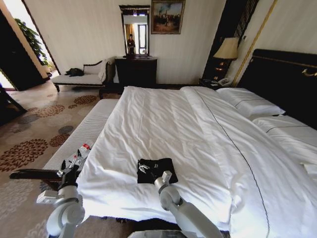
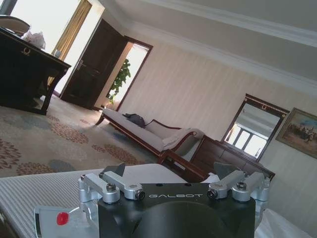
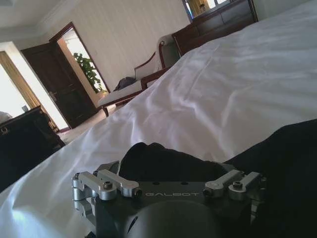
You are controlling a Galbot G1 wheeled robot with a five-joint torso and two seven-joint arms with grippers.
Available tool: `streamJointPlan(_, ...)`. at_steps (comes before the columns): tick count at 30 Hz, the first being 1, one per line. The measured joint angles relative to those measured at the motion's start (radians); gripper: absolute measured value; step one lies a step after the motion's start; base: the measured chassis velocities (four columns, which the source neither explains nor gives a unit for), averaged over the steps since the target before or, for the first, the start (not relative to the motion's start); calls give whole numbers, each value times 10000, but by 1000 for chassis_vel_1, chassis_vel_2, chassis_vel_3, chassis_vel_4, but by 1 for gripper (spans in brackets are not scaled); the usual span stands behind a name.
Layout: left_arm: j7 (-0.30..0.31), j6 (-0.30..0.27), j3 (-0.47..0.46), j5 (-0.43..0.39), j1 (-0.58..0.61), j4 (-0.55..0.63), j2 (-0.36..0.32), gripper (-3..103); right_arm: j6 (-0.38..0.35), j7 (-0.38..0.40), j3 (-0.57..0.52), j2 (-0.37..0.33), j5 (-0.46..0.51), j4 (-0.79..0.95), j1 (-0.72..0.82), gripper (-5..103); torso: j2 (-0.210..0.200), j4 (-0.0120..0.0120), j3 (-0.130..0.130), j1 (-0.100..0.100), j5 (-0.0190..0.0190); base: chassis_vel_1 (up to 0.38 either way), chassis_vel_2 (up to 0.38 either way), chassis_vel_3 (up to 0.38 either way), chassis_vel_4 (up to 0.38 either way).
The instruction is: Fold the clothes on the bed.
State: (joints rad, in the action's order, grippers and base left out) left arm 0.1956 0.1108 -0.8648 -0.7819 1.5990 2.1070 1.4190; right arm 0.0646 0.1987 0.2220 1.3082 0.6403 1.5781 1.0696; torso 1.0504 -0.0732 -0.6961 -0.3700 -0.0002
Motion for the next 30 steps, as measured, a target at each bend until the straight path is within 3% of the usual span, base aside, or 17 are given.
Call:
streamJointPlan(5, 5, 43, -16, 48, 56, 5, 58, 100, 787, -486, 108, 106, -1477, -606, 160, 100, 0, 0, 0, 0, 1, 0, 0, 0, 0)
streamJointPlan(8, 7, 46, -39, 55, 76, 30, 65, 100, 1051, -687, 130, 48, -1724, -523, 317, 100, 0, -1, -1, -1, 0, 0, 0, 0, 0)
streamJointPlan(13, 8, 81, -17, 207, 181, 157, 189, 100, 2163, -1474, -31, -97, -2654, -5, 542, 100, 0, 1, -1, 0, 1, 0, 0, 0, 0)
streamJointPlan(26, 12, 92, -181, 294, 511, 499, 243, 100, 1992, -1497, 352, 164, -2755, -480, 221, 100, 0, 1, -1, 0, 2, 0, 0, 0, 0)
streamJointPlan(30, 12, 92, -205, 294, 577, 558, 288, 100, 2410, -1876, 830, 168, -3077, -685, 133, 100, 0, 0, -1, 0, 1, 0, 0, 0, 0)
